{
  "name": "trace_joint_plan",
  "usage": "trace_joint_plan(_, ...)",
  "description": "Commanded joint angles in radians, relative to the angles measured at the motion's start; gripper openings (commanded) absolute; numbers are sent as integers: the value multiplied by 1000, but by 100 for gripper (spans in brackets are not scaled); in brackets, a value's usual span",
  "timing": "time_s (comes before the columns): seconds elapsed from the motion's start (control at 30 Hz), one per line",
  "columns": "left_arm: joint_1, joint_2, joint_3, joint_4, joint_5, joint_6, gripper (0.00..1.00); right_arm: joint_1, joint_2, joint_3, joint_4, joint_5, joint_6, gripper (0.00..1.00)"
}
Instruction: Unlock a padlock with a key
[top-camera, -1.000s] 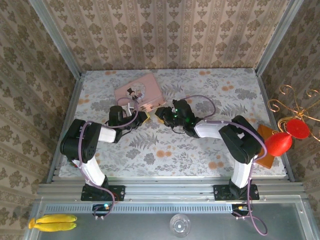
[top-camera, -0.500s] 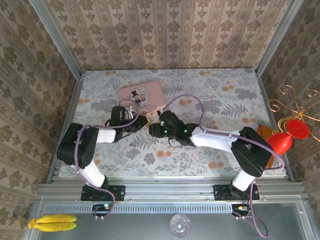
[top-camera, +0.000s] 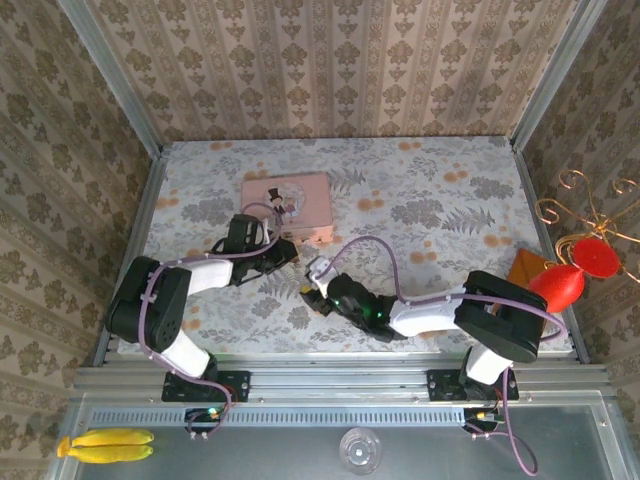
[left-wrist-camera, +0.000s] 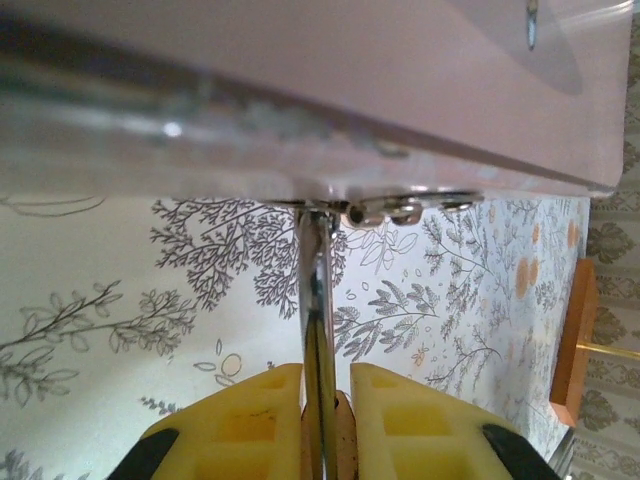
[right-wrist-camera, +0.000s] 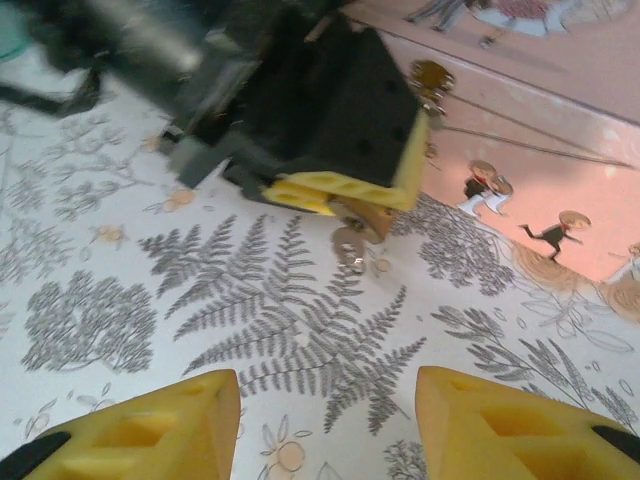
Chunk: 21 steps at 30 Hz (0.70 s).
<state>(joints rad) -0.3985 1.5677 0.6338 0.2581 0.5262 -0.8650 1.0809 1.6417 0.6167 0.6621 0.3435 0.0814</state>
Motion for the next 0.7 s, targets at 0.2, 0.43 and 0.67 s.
trace_joint_plan(0.2,-115,-212,-64,-133,-186,-98,0,80,152,19,328,161,-250,48)
trace_joint_plan(0.43,-172,-301,-83,-188,-269,-115,0,80,201,-26,411,200,-240,45)
trace_joint_plan(0.67,-201,-290,-104,-146,-276,-144,0,92,220,-64,442,217,-219,37)
